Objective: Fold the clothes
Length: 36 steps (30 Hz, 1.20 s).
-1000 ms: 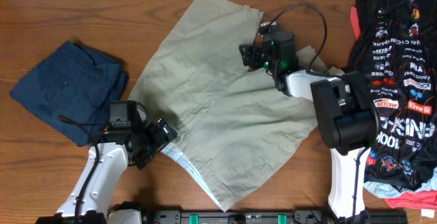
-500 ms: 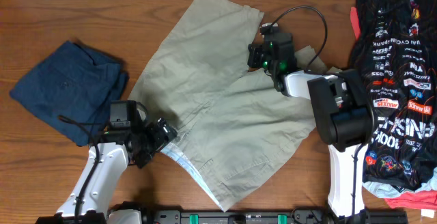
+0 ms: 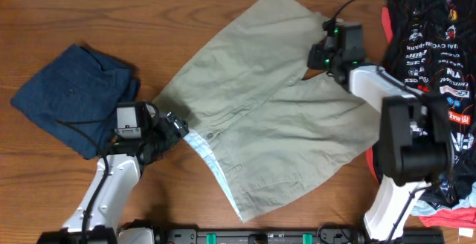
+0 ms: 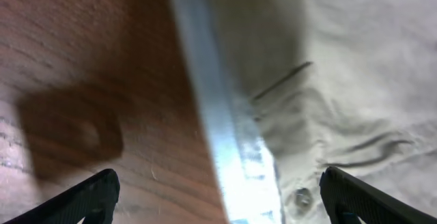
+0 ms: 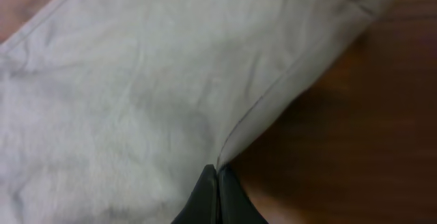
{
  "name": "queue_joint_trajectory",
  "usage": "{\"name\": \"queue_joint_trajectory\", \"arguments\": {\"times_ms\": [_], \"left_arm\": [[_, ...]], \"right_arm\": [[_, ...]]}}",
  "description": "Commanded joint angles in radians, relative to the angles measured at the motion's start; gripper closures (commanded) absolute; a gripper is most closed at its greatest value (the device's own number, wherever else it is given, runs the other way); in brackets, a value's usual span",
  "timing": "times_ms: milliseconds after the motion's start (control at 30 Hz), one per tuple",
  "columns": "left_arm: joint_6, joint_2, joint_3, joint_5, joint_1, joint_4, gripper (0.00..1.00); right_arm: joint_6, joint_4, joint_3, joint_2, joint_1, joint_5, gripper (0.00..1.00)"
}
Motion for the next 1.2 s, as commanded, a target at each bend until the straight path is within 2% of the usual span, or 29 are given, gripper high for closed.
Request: {"name": "queue_joint_trajectory", "arguments": {"times_ms": [0, 67, 133, 267, 367, 433, 500, 567, 800, 967, 1000, 1100, 1133, 1167], "left_arm": [[-0.026, 0.054, -0.004, -0.019, -0.002, 0.005, 0.05], [-0.031, 0.094, -0.004, -0.010, -0.006, 0.026, 0.06], [-0.031, 0.140, -0.004, -0.002, -0.022, 0.058, 0.14], [-0.031, 0.231, -0.004, 0.069, -0.070, 0.171, 0.20], [-0.031, 0.285, -0.004, 0.078, -0.114, 0.249, 0.28], [-0.031, 0.316, -0.004, 0.077, -0.139, 0.303, 0.40], [-0.031, 0.338, -0.004, 0.066, -0.147, 0.360, 0.70], [-0.031, 0.346, -0.002, 0.034, -0.143, 0.422, 0.92], [-0.030, 0.345, 0.134, -0.090, -0.097, 0.460, 0.94], [-0.030, 0.345, 0.319, -0.092, -0.048, 0.459, 0.94], [-0.030, 0.345, 0.359, -0.092, -0.040, 0.452, 0.94], [-0.026, 0.345, 0.437, -0.092, -0.027, 0.413, 0.94], [-0.018, 0.345, 0.453, -0.092, -0.024, 0.395, 0.86], [-0.014, 0.345, 0.460, -0.092, -0.021, 0.373, 0.57]], "right_arm": [[-0.054, -0.051, 0.000, -0.040, -0.009, 0.060, 0.99], [-0.054, -0.075, 0.000, -0.040, -0.008, 0.062, 0.99], [-0.054, -0.092, 0.000, -0.040, -0.008, 0.062, 0.99], [-0.054, -0.107, 0.000, -0.040, -0.008, 0.062, 0.99], [-0.054, -0.116, 0.000, -0.040, -0.008, 0.062, 0.99], [-0.054, -0.124, 0.000, -0.040, -0.008, 0.062, 0.99], [-0.054, -0.133, 0.000, -0.040, -0.008, 0.062, 0.99], [-0.054, -0.137, 0.000, -0.040, -0.008, 0.062, 0.99], [-0.043, -0.095, 0.000, -0.040, 0.002, 0.051, 0.99], [0.079, -0.063, 0.000, -0.040, 0.015, 0.051, 0.99], [0.095, -0.057, 0.000, -0.040, 0.018, 0.051, 0.96], [0.104, -0.042, 0.000, -0.040, 0.032, 0.047, 0.75], [0.104, -0.042, 0.000, -0.040, 0.035, 0.047, 0.64], [0.103, -0.044, 0.000, -0.040, 0.038, 0.047, 0.44]]}}
